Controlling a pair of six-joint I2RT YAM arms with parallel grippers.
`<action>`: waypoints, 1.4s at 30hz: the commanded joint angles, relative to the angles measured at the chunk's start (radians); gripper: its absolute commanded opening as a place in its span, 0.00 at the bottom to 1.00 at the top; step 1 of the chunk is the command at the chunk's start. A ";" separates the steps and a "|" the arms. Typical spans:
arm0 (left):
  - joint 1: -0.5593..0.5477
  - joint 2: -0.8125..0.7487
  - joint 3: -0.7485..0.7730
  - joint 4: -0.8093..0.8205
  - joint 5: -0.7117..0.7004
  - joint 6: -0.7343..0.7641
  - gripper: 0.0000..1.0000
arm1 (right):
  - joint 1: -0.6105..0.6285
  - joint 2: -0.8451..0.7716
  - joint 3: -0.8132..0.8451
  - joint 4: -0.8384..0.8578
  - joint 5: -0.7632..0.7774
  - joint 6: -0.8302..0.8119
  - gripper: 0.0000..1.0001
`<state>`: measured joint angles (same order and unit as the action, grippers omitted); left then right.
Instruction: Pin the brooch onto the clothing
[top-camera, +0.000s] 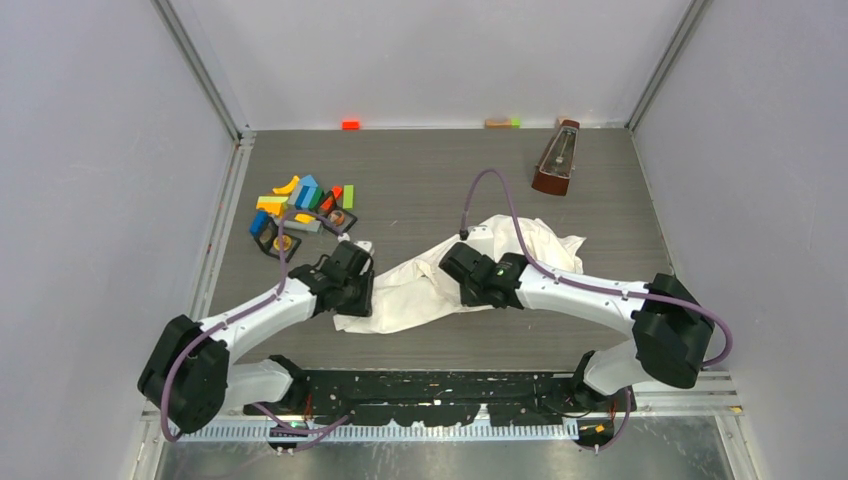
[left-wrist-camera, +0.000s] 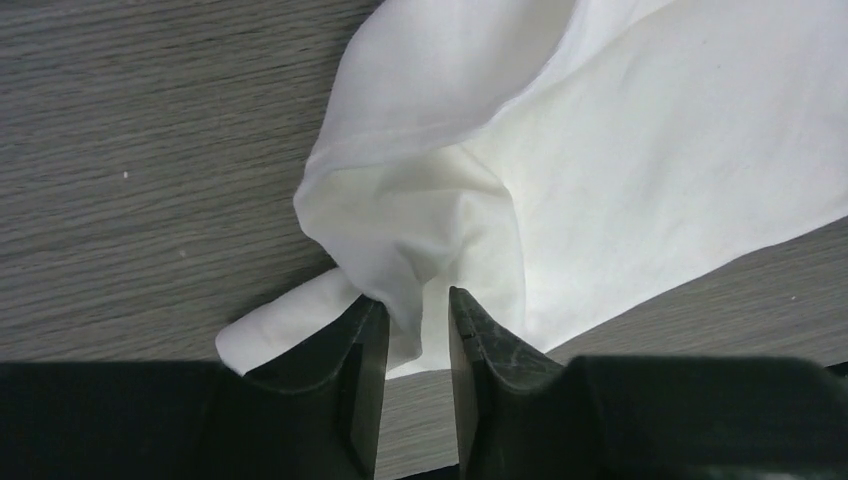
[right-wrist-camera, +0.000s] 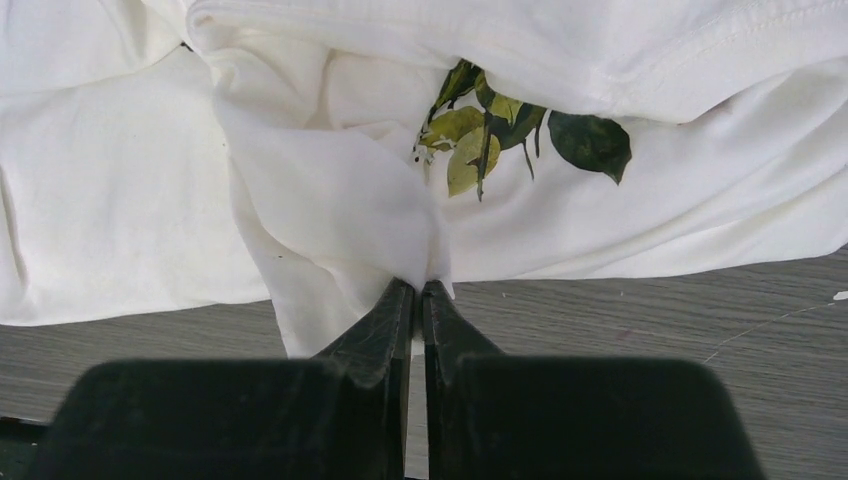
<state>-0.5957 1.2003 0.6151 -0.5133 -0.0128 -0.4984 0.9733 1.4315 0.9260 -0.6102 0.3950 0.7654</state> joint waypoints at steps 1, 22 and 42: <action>-0.027 -0.020 0.000 0.033 -0.092 -0.023 0.36 | -0.001 0.011 0.023 0.014 0.058 0.005 0.05; -0.034 -0.158 -0.105 -0.059 -0.211 -0.219 0.55 | -0.004 -0.017 -0.002 0.050 0.068 -0.004 0.06; -0.033 -0.301 -0.044 -0.115 -0.281 -0.201 0.00 | -0.088 -0.104 0.025 -0.004 0.134 -0.089 0.05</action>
<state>-0.6285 0.9859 0.5148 -0.5903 -0.2375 -0.7033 0.9306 1.3800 0.9051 -0.6010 0.4545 0.7284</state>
